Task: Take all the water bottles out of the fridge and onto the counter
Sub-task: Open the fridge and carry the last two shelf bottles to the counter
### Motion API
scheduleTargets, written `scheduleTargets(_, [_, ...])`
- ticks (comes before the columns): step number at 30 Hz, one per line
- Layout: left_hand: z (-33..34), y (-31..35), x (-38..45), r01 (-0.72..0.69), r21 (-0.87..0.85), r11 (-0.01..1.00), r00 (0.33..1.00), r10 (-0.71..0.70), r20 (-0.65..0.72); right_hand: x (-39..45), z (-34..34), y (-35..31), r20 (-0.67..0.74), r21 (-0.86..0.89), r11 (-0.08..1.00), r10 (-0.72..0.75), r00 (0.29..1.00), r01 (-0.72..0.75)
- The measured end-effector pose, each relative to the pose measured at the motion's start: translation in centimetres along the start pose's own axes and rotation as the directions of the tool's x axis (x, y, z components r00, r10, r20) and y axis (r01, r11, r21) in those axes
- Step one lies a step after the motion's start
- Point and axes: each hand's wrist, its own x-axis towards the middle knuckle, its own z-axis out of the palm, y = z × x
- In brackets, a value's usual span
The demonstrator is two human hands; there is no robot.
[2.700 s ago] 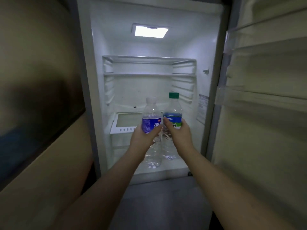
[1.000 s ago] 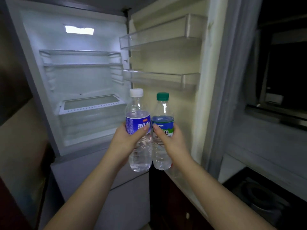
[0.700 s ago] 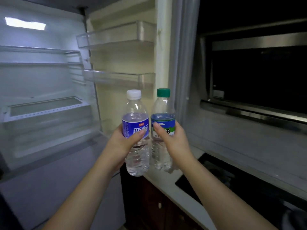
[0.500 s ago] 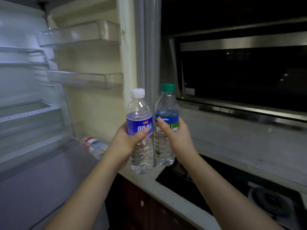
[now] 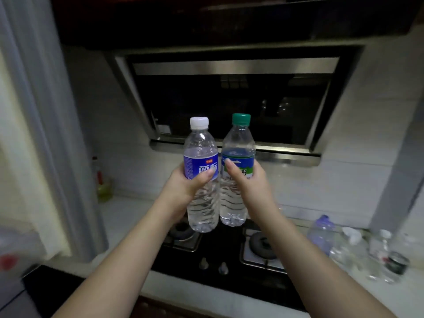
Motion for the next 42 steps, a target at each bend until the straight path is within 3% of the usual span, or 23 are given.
scheduleTargets(10, [18.8,-4.5,3.1,0.076,-0.055,0.996,0.962,-0.059,0.268,-1.1,-18.6,-1.2,-0.249,-0.158,0.987,-0.037,0.968,-0.003])
scheduleTargets(26, [38.1,-12.3,7.5,0.158,-0.121,0.98,0.817,-0.061,0.574,-3.7,-36.1,-0.1,-0.596,-0.297,0.945,-0.071,0.8,-0.137])
scheduleTargets(35, [42.3,-19.2,8.7,0.231,-0.086,0.969,0.761,-0.126,0.636,-4.0,-41.3,5.0,-0.703,-0.294,0.933,-0.063,0.708,-0.209])
scheduleTargets(42, [44.0,-25.2,7.3,0.315,-0.095,0.944,0.811,-0.216,0.544,-4.7,-44.0,11.2,-0.694,-0.225,0.931,0.053,0.718,-0.286])
